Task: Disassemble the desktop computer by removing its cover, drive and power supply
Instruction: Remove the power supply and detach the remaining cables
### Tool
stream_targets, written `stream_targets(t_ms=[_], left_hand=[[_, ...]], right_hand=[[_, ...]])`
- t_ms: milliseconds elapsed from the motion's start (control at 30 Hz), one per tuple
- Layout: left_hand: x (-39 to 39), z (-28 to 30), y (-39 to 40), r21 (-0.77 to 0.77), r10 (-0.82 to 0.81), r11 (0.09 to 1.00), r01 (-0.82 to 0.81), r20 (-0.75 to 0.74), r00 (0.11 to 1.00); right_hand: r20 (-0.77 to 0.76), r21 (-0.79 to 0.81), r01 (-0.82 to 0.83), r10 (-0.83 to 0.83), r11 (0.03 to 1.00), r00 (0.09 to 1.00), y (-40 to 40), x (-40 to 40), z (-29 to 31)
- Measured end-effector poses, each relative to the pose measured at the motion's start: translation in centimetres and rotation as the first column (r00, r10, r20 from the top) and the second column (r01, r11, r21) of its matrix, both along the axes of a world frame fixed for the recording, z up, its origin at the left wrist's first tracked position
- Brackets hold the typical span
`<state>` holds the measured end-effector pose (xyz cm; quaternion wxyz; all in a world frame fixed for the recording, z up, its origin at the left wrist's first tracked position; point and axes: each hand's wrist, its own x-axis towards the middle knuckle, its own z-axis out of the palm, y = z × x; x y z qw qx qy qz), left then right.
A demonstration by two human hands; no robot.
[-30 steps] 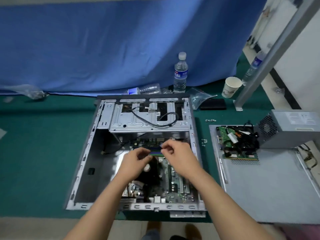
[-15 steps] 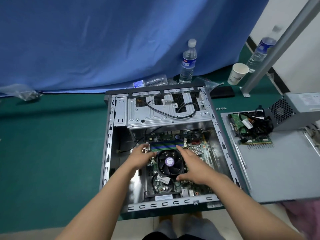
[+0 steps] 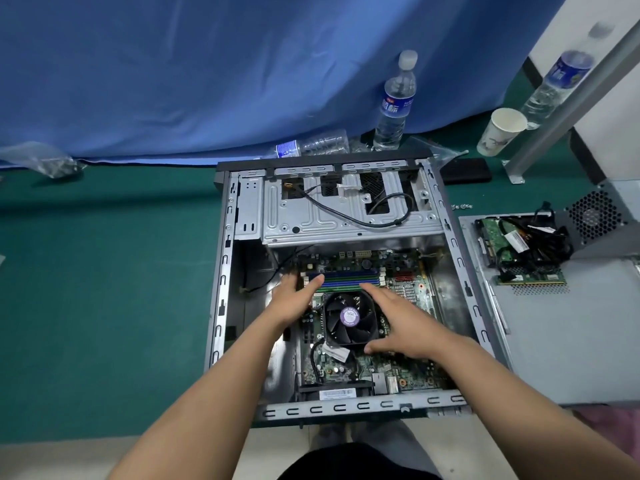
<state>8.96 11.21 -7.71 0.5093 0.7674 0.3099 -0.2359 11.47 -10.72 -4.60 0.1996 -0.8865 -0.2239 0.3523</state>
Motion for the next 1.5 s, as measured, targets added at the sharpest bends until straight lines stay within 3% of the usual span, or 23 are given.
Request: stream_targets(t_ms=[200, 433, 800, 1100, 1267, 1400, 1500], left_hand=[[-0.1, 0.0, 0.2, 0.125, 0.057, 0.990, -0.059, 0.019, 0.998], [-1.4, 0.4, -0.1, 0.011, 0.032, 0.999, -0.031, -0.132, 0.991], [-1.3, 0.2, 0.2, -0.135, 0.226, 0.962, -0.238, -0.100, 0.969], [-0.7, 0.2, -0.6, -0.166, 0.268, 0.949, -0.268, -0.022, 0.963], [-1.0, 0.8, -0.5, -0.150, 0.123, 0.980, -0.134, -0.080, 0.989], [-1.8, 1.9, -0.7, 0.132, 0.007, 0.991, -0.001, -0.043, 0.999], [-2.7, 2.6, -0.1, 0.119, -0.112, 0.986, 0.120, -0.071, 0.991]], right_hand=[[0.025, -0.055, -0.094, 0.096, 0.994, 0.995, 0.0, 0.5, 0.2], [0.037, -0.002, -0.071, 0.071, 0.997, 0.997, 0.3, 0.3, -0.2], [0.038, 0.050, -0.028, 0.026, 0.998, 0.999, 0.9, 0.6, 0.4], [0.029, 0.029, -0.018, 0.017, 0.999, 0.999, 1.0, 2.0, 0.3], [0.005, 0.059, 0.016, -0.017, 0.998, 1.000, 1.1, 1.8, 0.7], [0.047, -0.041, 0.075, -0.073, 0.996, 0.996, 0.7, 1.4, 1.8], [0.074, -0.151, 0.065, -0.054, 0.986, 0.996, -0.4, 1.2, 2.1]])
